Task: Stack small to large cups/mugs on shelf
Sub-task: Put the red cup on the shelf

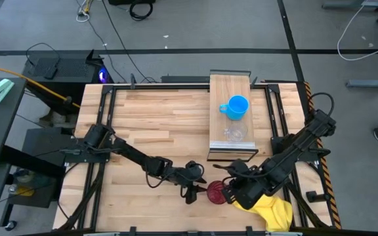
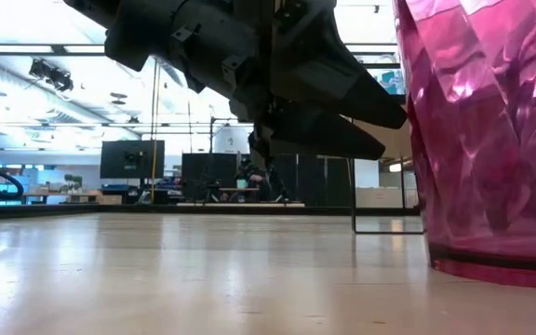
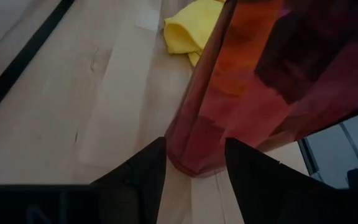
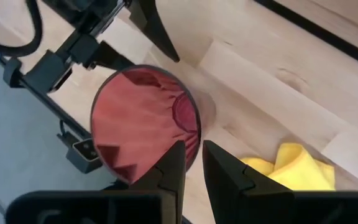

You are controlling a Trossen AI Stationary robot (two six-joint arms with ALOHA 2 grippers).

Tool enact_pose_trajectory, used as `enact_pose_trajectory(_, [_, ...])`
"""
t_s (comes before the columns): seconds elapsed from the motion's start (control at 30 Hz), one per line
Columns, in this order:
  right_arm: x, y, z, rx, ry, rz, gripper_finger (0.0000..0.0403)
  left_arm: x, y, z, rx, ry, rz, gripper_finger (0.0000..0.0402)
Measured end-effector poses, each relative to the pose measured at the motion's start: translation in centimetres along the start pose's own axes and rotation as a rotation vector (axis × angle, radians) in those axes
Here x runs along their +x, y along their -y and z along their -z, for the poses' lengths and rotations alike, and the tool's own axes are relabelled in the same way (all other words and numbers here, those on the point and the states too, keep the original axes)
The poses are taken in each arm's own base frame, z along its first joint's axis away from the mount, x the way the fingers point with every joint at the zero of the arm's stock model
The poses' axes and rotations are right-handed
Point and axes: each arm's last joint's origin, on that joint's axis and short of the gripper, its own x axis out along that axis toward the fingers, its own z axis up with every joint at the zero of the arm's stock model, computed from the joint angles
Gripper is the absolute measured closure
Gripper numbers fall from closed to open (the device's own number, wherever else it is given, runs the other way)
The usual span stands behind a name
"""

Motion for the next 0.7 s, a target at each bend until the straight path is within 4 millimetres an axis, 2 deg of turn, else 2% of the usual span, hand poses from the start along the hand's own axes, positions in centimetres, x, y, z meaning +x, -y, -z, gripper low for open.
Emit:
enact_pose_trajectory(0.27, [1.7,-0.5,-0.2,-0.036,-0.040,0.043,0.0342,0.0,0.0,-0.1,0.005,0.006,0.001,0.0229])
enact_pose_trajectory(0.7, [2.1,-0.5,-0.1,-0.049,-0.039,0.057,0.0342,0.0,0.0,-0.1,-0.001,0.006,0.001,0.0230])
